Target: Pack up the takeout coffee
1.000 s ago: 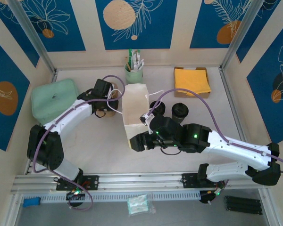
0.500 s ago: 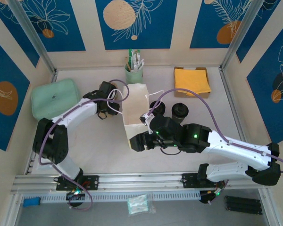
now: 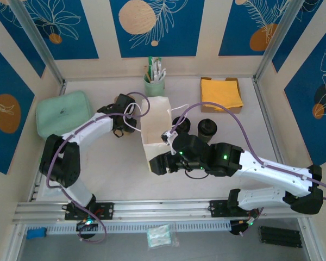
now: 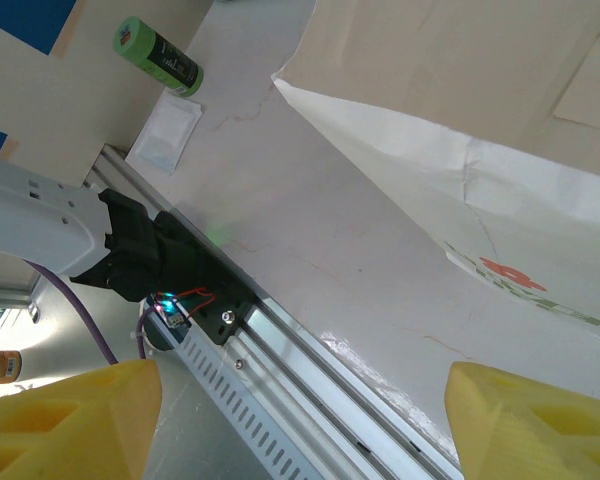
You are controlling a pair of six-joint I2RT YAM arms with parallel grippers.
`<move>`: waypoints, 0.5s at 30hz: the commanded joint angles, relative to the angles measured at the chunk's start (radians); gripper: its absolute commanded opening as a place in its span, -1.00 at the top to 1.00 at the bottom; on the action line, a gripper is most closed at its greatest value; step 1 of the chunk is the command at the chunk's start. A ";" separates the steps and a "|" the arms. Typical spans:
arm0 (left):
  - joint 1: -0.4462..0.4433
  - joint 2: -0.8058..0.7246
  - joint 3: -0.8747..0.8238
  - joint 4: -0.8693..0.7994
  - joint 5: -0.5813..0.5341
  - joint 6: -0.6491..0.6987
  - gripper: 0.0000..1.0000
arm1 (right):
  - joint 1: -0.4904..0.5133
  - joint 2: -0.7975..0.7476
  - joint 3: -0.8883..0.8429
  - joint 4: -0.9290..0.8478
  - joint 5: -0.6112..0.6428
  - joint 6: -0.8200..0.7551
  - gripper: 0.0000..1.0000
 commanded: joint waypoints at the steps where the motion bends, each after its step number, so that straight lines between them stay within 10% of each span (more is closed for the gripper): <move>1: -0.009 0.015 0.026 -0.024 -0.013 0.010 0.20 | 0.005 -0.019 -0.005 0.001 0.020 -0.001 -0.51; 15: -0.009 -0.005 0.038 -0.033 -0.010 0.013 0.63 | 0.004 -0.020 -0.007 0.002 0.023 -0.001 -0.51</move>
